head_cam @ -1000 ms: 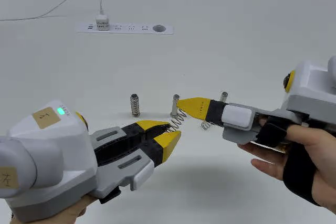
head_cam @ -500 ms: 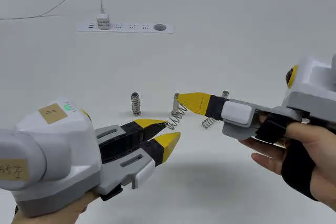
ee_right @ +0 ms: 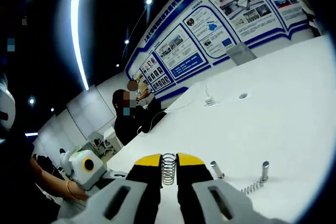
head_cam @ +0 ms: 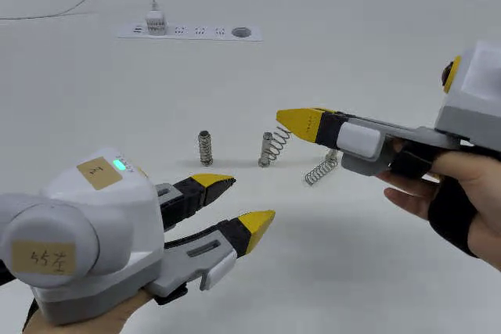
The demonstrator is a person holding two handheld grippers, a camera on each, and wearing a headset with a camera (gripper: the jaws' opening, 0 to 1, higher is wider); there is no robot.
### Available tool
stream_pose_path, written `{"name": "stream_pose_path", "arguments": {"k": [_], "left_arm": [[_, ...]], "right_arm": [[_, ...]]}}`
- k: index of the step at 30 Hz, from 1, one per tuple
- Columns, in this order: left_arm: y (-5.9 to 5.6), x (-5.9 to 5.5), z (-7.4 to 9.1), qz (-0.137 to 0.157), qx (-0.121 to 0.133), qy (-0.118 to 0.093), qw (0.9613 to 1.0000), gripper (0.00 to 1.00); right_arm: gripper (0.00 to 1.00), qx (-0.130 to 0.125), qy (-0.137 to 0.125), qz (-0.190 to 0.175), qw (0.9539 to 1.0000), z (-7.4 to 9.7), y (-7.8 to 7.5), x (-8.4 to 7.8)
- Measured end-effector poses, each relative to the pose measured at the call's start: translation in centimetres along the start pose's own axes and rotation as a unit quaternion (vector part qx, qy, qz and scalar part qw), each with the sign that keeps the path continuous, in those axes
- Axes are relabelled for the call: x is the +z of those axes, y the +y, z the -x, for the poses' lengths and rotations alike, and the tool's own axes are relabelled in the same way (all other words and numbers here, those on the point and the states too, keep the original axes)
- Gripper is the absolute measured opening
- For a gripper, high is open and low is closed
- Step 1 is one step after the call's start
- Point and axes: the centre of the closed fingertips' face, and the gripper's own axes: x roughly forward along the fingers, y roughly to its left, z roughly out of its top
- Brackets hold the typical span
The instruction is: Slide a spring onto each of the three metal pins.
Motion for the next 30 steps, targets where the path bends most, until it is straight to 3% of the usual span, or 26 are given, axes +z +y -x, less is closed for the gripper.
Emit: {"name": "stream_pose_path", "arguments": {"k": [7,11,18,30], "left_arm": [[0.0,-0.9,0.0,-0.001,0.002,0.015,0.9999,0.38],[0.1,-1.2,-0.1,0.001,0.006,0.020,0.9998,0.41],[0.1,-1.5,-0.2,0.003,0.005,0.023,0.9997,0.44],[-0.3,-1.7,-0.4,0.005,-0.003,0.026,0.9996,0.49]], "right_arm": [[0.11,-0.015,0.007,0.046,0.9988,-0.8,-1.1,0.7],[0.11,-0.019,0.003,0.054,0.9984,-1.2,-1.6,1.1],[0.11,-0.040,0.020,0.096,0.9944,-1.8,-2.9,1.0],[0.11,-0.057,0.032,0.115,0.9912,-3.5,-4.8,0.5]]}}
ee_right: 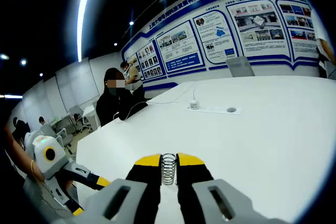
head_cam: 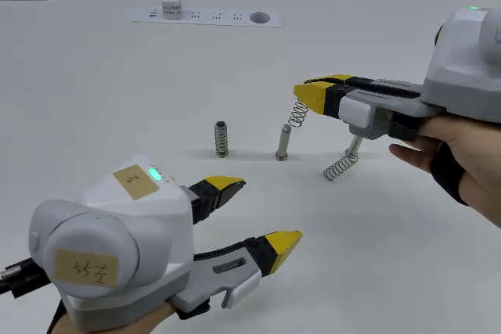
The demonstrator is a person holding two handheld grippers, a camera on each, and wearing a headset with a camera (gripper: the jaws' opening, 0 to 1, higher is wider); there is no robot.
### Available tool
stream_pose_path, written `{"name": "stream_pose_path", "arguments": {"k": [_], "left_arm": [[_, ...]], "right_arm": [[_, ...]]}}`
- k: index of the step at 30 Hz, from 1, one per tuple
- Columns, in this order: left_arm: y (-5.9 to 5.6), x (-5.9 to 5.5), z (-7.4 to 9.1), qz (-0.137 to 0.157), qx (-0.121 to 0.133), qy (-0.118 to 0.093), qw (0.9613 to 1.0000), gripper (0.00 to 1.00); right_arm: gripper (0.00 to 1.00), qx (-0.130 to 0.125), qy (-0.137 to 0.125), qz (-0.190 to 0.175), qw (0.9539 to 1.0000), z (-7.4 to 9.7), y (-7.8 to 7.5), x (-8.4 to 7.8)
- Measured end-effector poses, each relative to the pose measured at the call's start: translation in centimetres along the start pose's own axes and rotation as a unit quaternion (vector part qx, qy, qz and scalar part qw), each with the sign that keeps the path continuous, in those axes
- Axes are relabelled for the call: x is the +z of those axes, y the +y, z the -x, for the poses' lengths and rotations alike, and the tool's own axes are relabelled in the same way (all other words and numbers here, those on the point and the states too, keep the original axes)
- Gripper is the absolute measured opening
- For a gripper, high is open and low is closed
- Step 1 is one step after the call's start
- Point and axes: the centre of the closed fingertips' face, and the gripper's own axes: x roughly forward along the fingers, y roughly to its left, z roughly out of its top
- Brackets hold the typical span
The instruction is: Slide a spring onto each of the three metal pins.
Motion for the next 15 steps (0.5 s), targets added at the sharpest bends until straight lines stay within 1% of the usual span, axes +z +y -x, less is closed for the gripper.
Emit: {"name": "stream_pose_path", "arguments": {"k": [5,9,11,15], "left_arm": [[0.1,-0.2,0.0,0.003,0.001,0.003,1.0000,0.50],[0.4,-0.1,0.1,0.008,0.006,0.000,1.0000,0.50],[0.6,-0.1,0.1,0.013,0.007,0.000,0.9999,0.50],[0.7,0.0,0.1,0.014,0.010,-0.001,0.9999,0.50]], "right_arm": [[0.11,-0.004,0.004,0.012,0.9999,-0.8,-0.5,-0.2],[0.11,-0.006,0.008,0.019,0.9998,-1.1,-0.8,-0.4],[0.11,-0.007,0.014,0.023,0.9996,-1.3,-1.0,-0.7],[0.11,-0.009,0.019,0.028,0.9994,-1.5,-1.1,-0.9]]}}
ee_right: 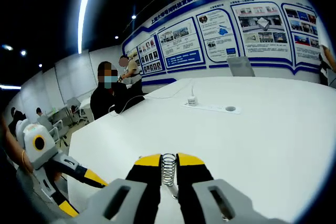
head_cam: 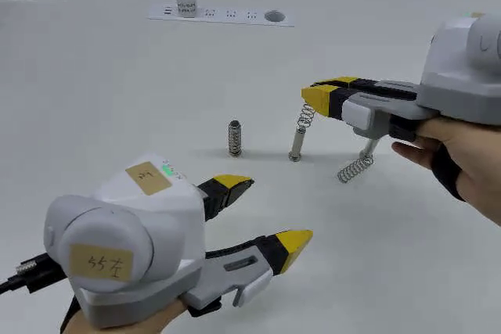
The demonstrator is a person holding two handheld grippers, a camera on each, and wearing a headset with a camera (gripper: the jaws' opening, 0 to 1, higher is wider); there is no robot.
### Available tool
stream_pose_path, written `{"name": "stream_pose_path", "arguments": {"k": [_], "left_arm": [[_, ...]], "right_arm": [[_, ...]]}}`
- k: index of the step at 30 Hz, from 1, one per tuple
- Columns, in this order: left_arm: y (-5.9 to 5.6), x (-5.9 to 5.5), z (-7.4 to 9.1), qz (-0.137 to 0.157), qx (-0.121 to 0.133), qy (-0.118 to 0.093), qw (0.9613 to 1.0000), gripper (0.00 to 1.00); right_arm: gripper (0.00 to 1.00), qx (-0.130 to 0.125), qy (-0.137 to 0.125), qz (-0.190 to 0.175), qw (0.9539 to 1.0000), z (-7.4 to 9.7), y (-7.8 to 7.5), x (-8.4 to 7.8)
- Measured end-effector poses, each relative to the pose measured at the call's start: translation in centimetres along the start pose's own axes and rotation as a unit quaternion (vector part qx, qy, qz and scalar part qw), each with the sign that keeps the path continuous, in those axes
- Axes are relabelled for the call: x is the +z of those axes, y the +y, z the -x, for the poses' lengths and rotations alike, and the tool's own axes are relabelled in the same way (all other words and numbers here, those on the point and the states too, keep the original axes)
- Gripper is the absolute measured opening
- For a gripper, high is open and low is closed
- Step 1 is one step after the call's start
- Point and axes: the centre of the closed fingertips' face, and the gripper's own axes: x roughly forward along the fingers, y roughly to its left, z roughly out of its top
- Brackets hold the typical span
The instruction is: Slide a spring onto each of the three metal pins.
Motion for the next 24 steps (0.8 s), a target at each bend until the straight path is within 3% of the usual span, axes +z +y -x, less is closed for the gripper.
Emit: {"name": "stream_pose_path", "arguments": {"k": [8,24], "left_arm": [[0.2,0.1,0.1,0.002,0.005,-0.001,1.0000,0.51],[0.3,0.3,0.2,0.005,0.007,-0.004,1.0000,0.52]], "right_arm": [[0.11,0.001,0.007,0.014,0.9999,-0.5,0.0,-0.4],[0.11,-0.015,0.040,0.101,0.9940,-0.8,0.6,-2.0]]}}
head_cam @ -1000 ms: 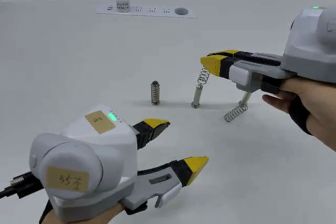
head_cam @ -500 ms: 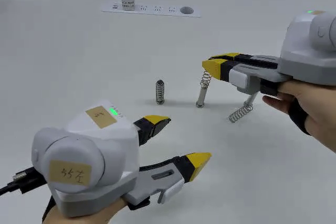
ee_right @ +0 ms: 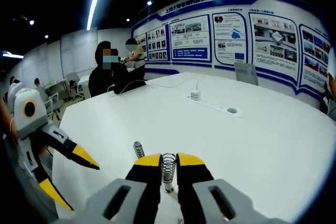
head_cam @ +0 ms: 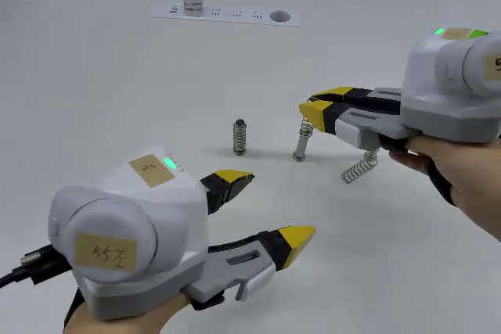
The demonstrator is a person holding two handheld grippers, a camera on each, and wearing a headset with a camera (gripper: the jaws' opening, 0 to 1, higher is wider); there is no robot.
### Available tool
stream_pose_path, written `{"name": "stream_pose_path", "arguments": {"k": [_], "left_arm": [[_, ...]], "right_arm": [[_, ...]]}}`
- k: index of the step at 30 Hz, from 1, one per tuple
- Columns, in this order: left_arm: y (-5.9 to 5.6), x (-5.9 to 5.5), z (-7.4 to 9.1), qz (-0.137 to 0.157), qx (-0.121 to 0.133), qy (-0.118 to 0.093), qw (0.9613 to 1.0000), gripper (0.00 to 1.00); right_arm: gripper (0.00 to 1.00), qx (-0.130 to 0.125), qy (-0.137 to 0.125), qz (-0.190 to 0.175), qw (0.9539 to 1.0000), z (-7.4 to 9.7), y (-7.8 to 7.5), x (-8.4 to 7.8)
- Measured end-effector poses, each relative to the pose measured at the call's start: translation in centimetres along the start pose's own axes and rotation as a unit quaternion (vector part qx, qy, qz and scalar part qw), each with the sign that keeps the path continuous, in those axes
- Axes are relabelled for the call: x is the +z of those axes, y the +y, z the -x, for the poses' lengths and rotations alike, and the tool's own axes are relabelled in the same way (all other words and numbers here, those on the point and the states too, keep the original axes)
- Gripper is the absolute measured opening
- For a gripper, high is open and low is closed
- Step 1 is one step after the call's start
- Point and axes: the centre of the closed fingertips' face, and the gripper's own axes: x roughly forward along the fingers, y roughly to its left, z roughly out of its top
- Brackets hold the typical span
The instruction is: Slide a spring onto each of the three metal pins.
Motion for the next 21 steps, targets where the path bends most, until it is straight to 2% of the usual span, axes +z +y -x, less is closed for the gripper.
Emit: {"name": "stream_pose_path", "arguments": {"k": [7,15,21], "left_arm": [[0.1,0.1,0.1,-0.002,0.002,-0.001,1.0000,0.52],[0.1,0.2,0.1,-0.005,0.002,-0.004,1.0000,0.52],[0.1,0.2,0.1,-0.006,0.002,-0.004,1.0000,0.52]], "right_arm": [[0.11,-0.004,0.014,0.015,0.9998,-0.2,0.2,-0.7],[0.12,-0.004,0.027,0.006,0.9996,-0.5,0.1,-1.7],[0.12,-0.004,0.036,0.013,0.9993,-0.7,0.1,-2.2]]}}
